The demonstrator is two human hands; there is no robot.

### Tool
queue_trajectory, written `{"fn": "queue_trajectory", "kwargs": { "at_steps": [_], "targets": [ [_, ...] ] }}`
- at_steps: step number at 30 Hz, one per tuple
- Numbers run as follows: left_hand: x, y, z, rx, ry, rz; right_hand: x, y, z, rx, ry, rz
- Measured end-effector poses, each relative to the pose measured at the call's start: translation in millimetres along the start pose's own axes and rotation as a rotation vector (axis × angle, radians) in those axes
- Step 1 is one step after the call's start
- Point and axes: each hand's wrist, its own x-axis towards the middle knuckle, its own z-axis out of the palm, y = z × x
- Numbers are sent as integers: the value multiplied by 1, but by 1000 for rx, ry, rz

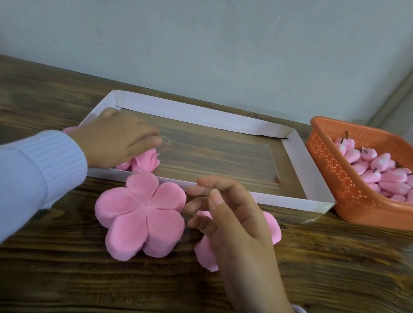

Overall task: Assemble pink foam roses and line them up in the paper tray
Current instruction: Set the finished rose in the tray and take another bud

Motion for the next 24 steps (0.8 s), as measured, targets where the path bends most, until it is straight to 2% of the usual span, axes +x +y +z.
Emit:
{"fn": "queue_trajectory", "kwargs": {
  "at_steps": [3, 5, 9, 11, 12, 13, 16, 19, 21, 24],
  "targets": [
    [-4, 0, -21, -51, 188, -73, 0, -1, 1, 8, 2, -16],
    [-8, 5, -38, -191, 288, -128, 0, -1, 1, 28, 6, -29],
    [-13, 27, -72, -839, 646, -404, -1, -3, 3, 115, 76, -95],
    [-25, 54, -84, -1236, 735, -496, -2, -5, 3, 159, 216, -190],
    [-34, 71, -86, -1365, 746, -490, -3, -6, 1, 164, 319, -259],
    [-44, 91, -83, -1392, 748, -456, -3, -7, -1, 171, 423, -319],
    [-62, 148, -60, -1245, 700, -369, -2, -11, -8, 236, 659, -352],
    [-57, 175, -32, -1128, 535, -389, 0, -10, -12, 285, 774, -304],
    [-51, 181, -17, -884, 416, -397, 2, -10, -13, 294, 822, -306],
    [-52, 182, 1, -541, 330, -360, 3, -11, -16, 274, 861, -315]
  ]
}}
